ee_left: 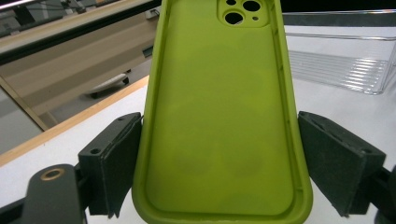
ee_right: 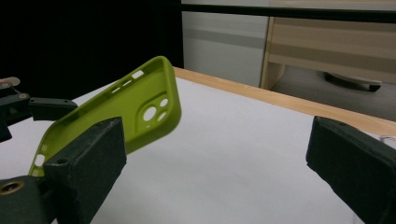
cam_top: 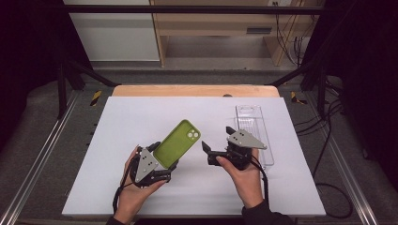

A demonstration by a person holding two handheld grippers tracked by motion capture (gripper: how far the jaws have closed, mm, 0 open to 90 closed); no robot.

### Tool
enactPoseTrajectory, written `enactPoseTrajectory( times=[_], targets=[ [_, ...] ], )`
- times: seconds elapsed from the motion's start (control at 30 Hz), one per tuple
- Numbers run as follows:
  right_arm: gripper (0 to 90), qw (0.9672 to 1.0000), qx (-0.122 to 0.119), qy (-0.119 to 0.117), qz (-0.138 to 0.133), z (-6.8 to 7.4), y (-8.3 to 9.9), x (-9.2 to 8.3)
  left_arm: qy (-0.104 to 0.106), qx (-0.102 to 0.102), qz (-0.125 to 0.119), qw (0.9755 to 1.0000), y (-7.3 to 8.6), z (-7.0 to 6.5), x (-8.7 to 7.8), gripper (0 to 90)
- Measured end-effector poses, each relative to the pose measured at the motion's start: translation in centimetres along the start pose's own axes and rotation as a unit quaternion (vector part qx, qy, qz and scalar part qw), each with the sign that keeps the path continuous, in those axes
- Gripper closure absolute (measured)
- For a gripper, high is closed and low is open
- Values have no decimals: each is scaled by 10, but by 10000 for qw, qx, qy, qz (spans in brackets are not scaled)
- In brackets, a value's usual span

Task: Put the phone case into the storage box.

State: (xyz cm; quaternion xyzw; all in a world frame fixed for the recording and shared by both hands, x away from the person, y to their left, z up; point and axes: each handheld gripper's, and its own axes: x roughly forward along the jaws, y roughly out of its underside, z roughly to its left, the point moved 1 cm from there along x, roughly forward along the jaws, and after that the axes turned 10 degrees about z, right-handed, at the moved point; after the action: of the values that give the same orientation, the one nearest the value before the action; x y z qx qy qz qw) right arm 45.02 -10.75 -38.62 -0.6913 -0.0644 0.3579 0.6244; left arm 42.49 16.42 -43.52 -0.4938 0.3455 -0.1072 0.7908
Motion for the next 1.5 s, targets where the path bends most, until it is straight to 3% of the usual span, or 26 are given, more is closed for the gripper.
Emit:
enactPoseTrajectory(
  times=[0.3, 0.6, 0.73, 1.03, 1.2, 1.5],
  targets=[
    [130, 9997, 13, -182, 168, 7, -3, 12, -42, 154, -51, 9999, -4, -8, 0, 163],
    [207, 9982, 281, -501, 174, 8, -4, 23, -65, 239, -64, 9997, -5, -11, 0, 163],
    [296, 9971, 380, -632, 196, 11, -3, 25, -88, 266, -100, 9996, -5, -12, 0, 163],
    [544, 9902, 804, -1130, 186, 11, -1, 30, -154, 326, -157, 9992, -7, -14, -1, 163],
    [644, 9877, 1029, -1176, 119, 9, -1, 31, -172, 264, -99, 9995, -4, -13, 2, 163],
    [748, 9867, 1200, -1097, 87, 17, -3, 33, -183, 49, 207, 9996, 3, -13, 15, 162]
  ],
)
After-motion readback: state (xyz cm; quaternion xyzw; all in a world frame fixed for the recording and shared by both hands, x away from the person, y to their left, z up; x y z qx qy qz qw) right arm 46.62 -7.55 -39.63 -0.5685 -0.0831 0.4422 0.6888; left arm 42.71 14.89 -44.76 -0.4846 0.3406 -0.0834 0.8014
